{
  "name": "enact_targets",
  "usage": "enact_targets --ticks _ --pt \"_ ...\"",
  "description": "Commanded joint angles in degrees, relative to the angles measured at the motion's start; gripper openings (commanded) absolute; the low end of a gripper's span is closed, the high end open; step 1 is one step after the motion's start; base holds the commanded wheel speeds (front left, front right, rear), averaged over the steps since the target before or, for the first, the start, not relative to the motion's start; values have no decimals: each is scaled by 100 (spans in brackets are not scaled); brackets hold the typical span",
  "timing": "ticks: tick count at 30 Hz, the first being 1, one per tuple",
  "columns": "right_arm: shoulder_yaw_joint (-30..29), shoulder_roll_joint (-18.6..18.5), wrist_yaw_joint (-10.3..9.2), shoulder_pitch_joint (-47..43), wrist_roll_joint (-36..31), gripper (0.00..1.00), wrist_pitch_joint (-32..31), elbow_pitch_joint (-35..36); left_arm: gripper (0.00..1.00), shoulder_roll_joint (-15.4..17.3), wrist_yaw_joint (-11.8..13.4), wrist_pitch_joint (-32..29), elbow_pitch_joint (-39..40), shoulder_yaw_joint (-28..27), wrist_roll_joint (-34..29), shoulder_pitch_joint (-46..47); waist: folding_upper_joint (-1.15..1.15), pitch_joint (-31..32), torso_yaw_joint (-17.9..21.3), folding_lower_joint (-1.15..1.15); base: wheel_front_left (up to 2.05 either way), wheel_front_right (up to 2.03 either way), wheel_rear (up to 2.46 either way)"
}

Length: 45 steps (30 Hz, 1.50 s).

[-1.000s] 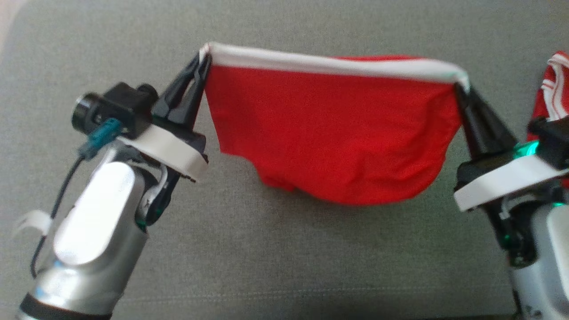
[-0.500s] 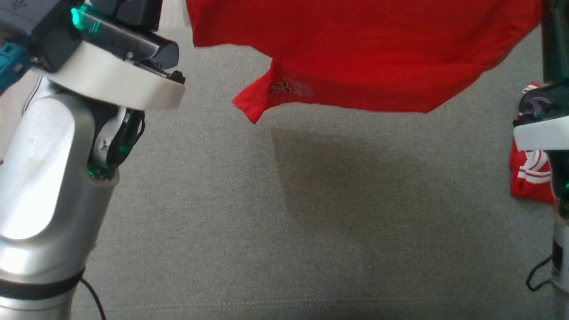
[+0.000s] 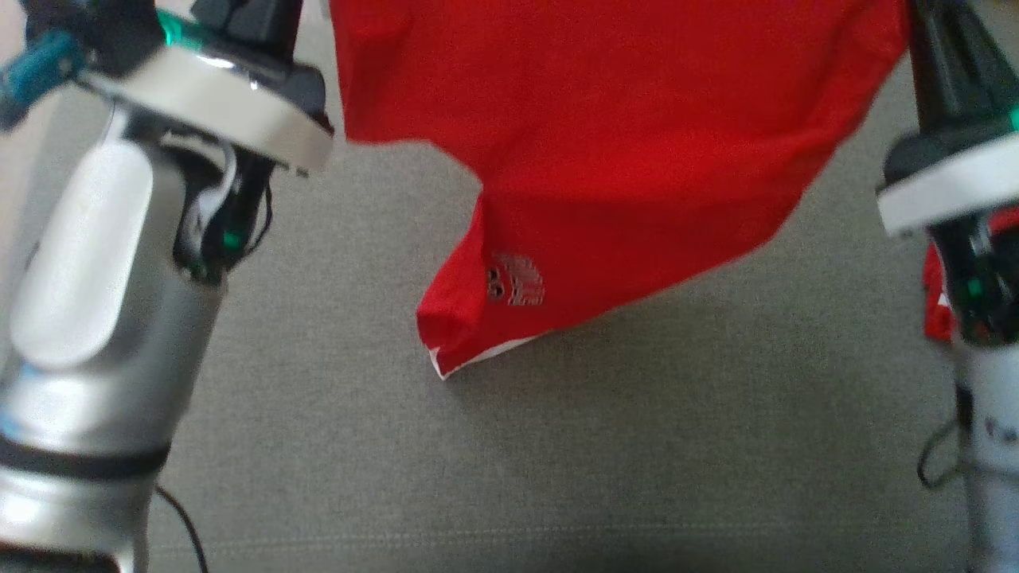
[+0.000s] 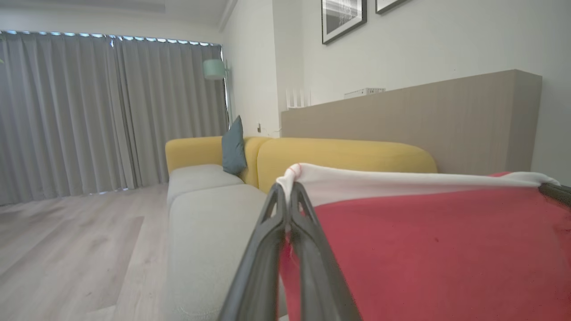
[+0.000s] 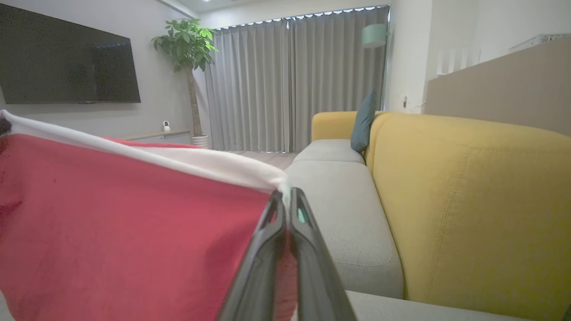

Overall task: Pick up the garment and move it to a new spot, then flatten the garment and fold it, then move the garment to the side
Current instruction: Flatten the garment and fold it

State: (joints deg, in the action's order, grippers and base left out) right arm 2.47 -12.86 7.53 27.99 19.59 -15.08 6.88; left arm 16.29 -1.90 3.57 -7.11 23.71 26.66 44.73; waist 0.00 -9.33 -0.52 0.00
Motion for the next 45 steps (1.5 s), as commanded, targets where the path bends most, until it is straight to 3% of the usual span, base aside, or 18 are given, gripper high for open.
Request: enact_targets --ticks 1,7,8,15,21,26,33,45 --pt "141 78 -4 715 1 0 206 -262 0 140 -106 201 -347 -262 6 790 0 -273 33 0 0 0 0" --pt "473 391 -4 2225 -45 0 1074 -1866 0 24 -325 904 -2046 -494 81 1939 0 -591 193 0 0 0 0" --pt "473 391 -4 2225 -45 0 1074 -1866 0 24 -325 904 -2046 -494 81 1939 0 -591 193 0 0 0 0" --pt "740 677 -4 3665 -230 0 2206 -3818 0 -144 -464 1135 -3198 -651 20 2823 0 -934 184 0 0 0 0" --pt "1077 880 -4 4123 -196 0 2655 -5425 0 -494 -529 1141 -3912 -800 59 2585 0 -1379 89 0 0 0 0" --pt "1504 946 -4 3939 -122 0 2888 -6136 0 -731 -553 1142 -4280 -984 170 2053 0 -1651 33 0 0 0 0" --pt "1663 916 -4 3126 -3 0 3003 -5994 0 -850 -558 1143 -4228 -1083 235 1213 0 -1768 -56 0 0 0 0" --pt "1361 578 -4 204 -574 0 3007 -3418 0 -934 -559 1143 -1882 -1767 -509 -1367 0 -1114 -102 0 0 0 0"
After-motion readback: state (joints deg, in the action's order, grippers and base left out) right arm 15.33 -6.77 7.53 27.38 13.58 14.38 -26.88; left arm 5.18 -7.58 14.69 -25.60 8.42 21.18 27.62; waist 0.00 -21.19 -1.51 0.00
